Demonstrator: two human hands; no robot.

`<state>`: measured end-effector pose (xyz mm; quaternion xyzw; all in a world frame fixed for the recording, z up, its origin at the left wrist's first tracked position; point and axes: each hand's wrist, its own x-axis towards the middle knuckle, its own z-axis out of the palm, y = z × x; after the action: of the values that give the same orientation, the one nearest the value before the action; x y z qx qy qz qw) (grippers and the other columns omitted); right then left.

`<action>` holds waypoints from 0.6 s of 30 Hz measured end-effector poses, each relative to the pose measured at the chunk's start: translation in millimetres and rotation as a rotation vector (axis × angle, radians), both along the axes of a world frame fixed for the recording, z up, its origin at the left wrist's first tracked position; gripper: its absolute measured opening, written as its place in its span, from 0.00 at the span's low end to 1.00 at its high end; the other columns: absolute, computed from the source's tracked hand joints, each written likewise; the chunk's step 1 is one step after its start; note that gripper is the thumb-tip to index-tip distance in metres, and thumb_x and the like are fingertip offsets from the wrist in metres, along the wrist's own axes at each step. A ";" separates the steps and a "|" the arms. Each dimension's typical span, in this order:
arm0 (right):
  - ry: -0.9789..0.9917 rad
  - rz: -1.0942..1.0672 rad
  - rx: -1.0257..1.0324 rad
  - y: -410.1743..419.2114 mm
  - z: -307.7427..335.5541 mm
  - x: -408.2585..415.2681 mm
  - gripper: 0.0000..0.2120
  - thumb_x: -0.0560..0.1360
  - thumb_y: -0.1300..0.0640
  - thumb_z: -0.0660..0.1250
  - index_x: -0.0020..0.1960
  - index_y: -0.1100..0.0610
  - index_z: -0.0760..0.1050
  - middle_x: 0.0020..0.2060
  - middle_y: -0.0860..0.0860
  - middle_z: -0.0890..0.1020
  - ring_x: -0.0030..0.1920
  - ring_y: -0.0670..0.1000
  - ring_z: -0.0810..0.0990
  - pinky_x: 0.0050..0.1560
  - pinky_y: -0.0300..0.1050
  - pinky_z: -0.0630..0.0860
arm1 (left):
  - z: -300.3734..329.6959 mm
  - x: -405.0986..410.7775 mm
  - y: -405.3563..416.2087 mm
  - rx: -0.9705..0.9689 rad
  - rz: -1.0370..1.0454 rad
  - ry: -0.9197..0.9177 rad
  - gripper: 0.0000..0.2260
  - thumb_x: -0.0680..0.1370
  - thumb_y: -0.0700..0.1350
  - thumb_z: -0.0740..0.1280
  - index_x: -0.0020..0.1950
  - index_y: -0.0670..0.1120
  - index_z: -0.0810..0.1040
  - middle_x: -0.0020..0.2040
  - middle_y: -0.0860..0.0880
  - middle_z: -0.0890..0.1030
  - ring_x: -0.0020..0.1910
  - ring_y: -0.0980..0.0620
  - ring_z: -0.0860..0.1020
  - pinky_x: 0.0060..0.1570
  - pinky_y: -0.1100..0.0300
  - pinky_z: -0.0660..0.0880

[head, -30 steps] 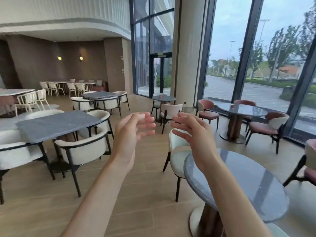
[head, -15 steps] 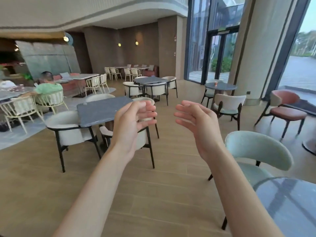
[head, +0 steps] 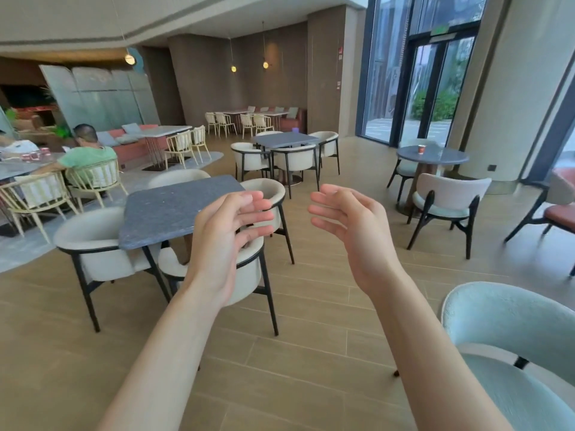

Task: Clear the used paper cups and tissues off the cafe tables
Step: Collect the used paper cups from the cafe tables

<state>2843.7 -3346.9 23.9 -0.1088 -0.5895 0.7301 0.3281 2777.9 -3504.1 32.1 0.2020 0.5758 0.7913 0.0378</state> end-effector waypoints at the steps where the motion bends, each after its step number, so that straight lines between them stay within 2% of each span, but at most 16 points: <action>1: -0.003 0.002 -0.004 15.0 -5.0 -18.0 0.09 0.80 0.60 0.63 0.54 0.57 0.82 0.51 0.56 0.87 0.54 0.54 0.86 0.60 0.54 0.81 | -4.4 -17.9 15.1 -0.001 0.000 0.001 0.10 0.82 0.41 0.62 0.48 0.42 0.84 0.49 0.40 0.85 0.50 0.44 0.84 0.54 0.47 0.81; 6: -0.026 -0.030 -0.014 100.2 -25.9 -112.9 0.09 0.80 0.61 0.63 0.55 0.59 0.81 0.50 0.55 0.87 0.53 0.55 0.86 0.58 0.52 0.82 | -20.5 -118.1 102.2 0.019 -0.017 -0.014 0.10 0.82 0.40 0.62 0.49 0.41 0.83 0.48 0.40 0.85 0.49 0.45 0.84 0.54 0.47 0.82; 10: -0.048 -0.136 -0.021 187.3 -19.1 -177.2 0.09 0.80 0.61 0.62 0.54 0.57 0.81 0.51 0.55 0.87 0.53 0.56 0.86 0.59 0.53 0.82 | -13.8 -197.5 195.4 0.005 -0.086 -0.033 0.10 0.82 0.39 0.61 0.51 0.39 0.82 0.49 0.40 0.84 0.48 0.45 0.83 0.55 0.44 0.81; 18: -0.033 -0.387 -0.047 356.3 3.1 -232.6 0.09 0.79 0.63 0.63 0.53 0.57 0.81 0.52 0.58 0.86 0.53 0.56 0.85 0.58 0.51 0.82 | 10.9 -289.8 385.4 0.004 -0.347 0.000 0.10 0.82 0.39 0.61 0.49 0.41 0.82 0.48 0.41 0.85 0.47 0.45 0.84 0.54 0.45 0.81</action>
<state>2611.2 -2990.7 26.9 -0.2397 -0.5456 0.6650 0.4502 2488.0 -3118.7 43.0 0.2984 0.5306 0.7742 0.1735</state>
